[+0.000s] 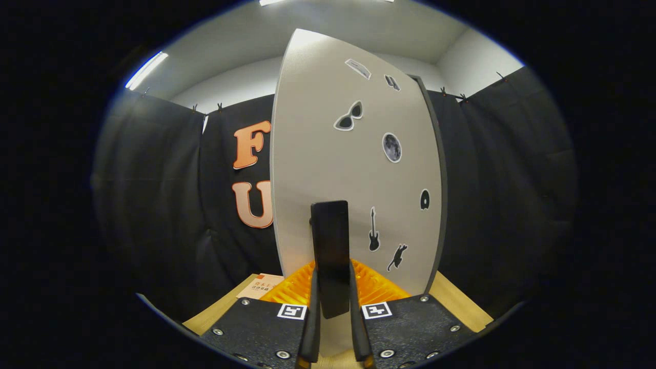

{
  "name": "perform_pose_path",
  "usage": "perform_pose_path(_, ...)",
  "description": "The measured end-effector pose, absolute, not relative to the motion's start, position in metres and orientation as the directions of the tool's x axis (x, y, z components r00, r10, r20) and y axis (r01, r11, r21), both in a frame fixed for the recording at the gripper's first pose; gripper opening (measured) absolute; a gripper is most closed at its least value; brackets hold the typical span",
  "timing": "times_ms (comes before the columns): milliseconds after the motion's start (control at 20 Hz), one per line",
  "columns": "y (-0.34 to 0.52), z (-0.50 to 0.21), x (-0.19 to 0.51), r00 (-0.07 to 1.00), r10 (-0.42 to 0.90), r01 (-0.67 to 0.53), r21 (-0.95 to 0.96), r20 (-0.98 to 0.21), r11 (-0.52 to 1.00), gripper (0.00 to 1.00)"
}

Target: Open the shoe cabinet door, grab the shoes and put them into the shoe cabinet, then close the shoe cabinet door.

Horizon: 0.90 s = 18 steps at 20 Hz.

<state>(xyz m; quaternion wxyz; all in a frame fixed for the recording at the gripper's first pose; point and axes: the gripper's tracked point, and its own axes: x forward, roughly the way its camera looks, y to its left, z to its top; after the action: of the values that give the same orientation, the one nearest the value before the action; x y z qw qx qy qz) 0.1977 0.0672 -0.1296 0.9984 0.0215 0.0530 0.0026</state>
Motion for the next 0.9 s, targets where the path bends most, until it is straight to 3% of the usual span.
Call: perform_pose_path(900, -0.053, -0.128, 0.138, 0.991, 0.089, -0.083, 0.066, -0.099, 0.994, 0.21)
